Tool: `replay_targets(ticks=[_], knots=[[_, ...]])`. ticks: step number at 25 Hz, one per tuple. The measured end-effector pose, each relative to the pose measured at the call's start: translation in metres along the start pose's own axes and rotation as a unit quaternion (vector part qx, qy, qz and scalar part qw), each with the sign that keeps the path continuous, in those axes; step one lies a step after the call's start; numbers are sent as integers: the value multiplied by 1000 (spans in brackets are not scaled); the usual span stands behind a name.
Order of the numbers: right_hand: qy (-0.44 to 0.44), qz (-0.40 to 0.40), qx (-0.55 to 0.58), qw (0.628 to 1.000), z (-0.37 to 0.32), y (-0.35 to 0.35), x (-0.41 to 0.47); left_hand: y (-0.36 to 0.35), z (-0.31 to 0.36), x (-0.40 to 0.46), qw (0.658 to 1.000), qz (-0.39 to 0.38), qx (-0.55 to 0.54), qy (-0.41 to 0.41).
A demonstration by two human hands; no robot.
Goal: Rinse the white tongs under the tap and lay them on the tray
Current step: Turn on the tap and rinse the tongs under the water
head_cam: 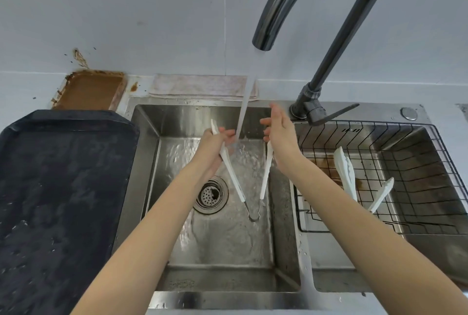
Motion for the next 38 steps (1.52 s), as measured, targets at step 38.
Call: replay_targets(ticks=[38], knots=[[-287, -89, -119, 946, 195, -25, -10, 57, -136, 52, 971, 56, 163, 167]])
Point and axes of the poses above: each hand's wrist, its own x-axis towards the middle knuckle, its own y-axis out of the back of the hand, z = x × y, the point moved 4 cm from there along x, towards the middle knuckle, and after that the axes turned 11 degrees about z, right-handed, at the moved point
